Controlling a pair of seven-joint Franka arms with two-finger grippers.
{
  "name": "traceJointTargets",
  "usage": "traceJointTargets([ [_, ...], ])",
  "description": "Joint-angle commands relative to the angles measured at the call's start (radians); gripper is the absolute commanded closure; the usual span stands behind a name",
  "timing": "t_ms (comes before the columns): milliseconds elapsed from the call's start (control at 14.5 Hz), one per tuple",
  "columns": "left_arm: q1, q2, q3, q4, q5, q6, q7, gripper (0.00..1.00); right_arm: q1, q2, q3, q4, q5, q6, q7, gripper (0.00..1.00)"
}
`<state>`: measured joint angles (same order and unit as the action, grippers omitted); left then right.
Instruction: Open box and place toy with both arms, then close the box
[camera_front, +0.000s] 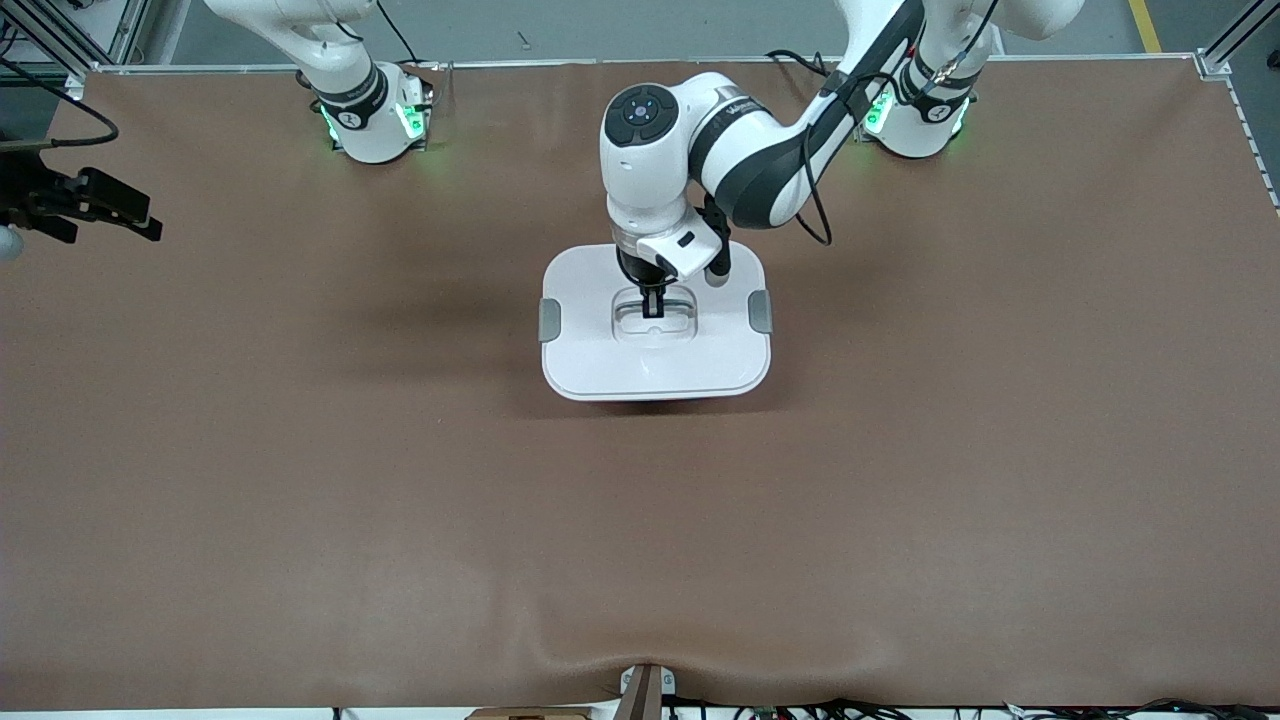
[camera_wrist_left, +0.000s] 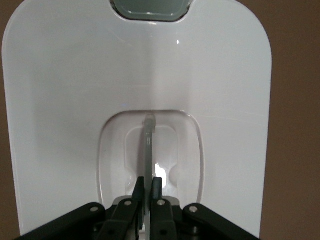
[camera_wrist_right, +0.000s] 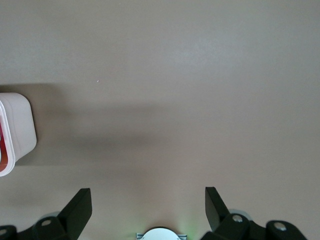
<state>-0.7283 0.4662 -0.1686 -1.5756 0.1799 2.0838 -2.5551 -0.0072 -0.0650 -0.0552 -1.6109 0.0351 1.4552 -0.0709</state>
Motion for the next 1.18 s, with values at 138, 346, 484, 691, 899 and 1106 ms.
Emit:
traceJointTargets([
  [138, -0.008, -0.009, 0.001, -0.026, 0.030, 0.048, -0.045, 1.00, -0.001, -0.009, 0.000, 0.028, -0.007, 0.010, -0.026, 0.00],
  [346, -0.026, -0.023, 0.003, -0.055, 0.030, 0.050, -0.056, 1.00, 0.007, -0.010, 0.003, 0.028, -0.007, -0.009, -0.024, 0.00],
  [484, -0.026, -0.020, 0.003, -0.055, 0.032, 0.052, -0.057, 1.00, 0.003, -0.006, 0.001, 0.029, -0.012, -0.010, -0.027, 0.00],
  [691, -0.028, -0.031, 0.003, -0.070, 0.032, 0.052, -0.059, 1.00, 0.004, -0.007, 0.003, 0.028, -0.007, -0.050, -0.024, 0.00],
  [899, -0.029, -0.054, 0.003, -0.096, 0.032, 0.052, -0.059, 1.00, 0.003, -0.010, 0.001, 0.025, -0.009, -0.059, -0.021, 0.00],
  [1106, -0.029, -0.047, 0.003, -0.098, 0.032, 0.052, -0.059, 1.00, -0.005, -0.007, 0.000, 0.025, -0.009, -0.058, -0.021, 0.00],
])
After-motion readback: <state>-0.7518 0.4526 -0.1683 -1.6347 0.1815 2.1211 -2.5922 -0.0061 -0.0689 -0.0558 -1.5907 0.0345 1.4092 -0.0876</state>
